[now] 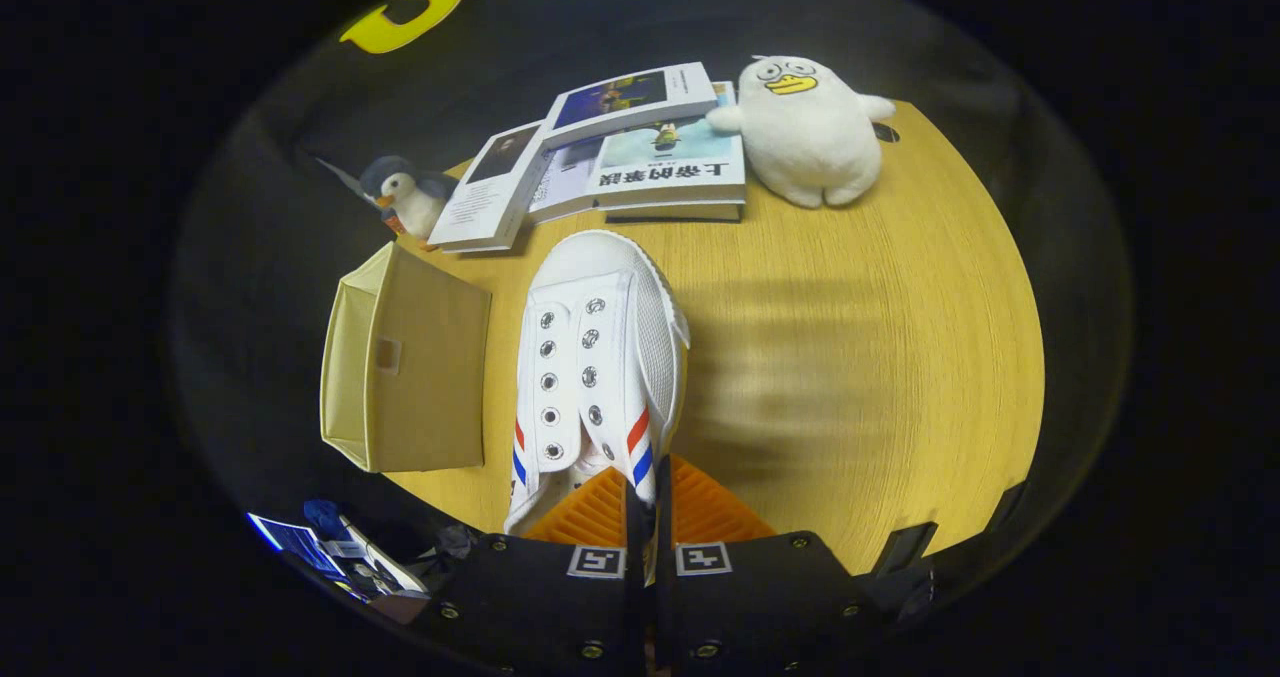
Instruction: Open the storage box then place both shoes into the box .Put the left shoe in first, then the right shoe, with the right side of both shoes facing outward in a uniform manner.
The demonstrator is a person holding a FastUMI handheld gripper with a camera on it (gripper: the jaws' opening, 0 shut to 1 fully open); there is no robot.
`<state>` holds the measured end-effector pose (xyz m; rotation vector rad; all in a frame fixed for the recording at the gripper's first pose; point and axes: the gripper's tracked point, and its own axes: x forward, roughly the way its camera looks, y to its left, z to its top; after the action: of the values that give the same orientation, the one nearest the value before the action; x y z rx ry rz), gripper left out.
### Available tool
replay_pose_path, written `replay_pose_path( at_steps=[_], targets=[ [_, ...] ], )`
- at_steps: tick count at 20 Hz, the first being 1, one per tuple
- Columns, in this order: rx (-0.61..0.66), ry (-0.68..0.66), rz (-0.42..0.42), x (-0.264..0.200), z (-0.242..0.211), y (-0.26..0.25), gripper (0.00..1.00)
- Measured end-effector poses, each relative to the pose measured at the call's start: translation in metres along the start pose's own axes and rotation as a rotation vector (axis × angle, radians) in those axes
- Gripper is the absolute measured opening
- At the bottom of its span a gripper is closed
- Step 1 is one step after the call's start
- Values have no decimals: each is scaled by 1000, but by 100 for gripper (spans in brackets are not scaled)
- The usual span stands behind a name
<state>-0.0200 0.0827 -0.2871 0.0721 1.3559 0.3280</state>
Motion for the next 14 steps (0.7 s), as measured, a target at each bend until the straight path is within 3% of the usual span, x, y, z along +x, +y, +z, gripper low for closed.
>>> replay_pose_path(
  at_steps=[14],
  targets=[
    [-272, -14, 136, 13, 76, 177, 4]
  ],
)
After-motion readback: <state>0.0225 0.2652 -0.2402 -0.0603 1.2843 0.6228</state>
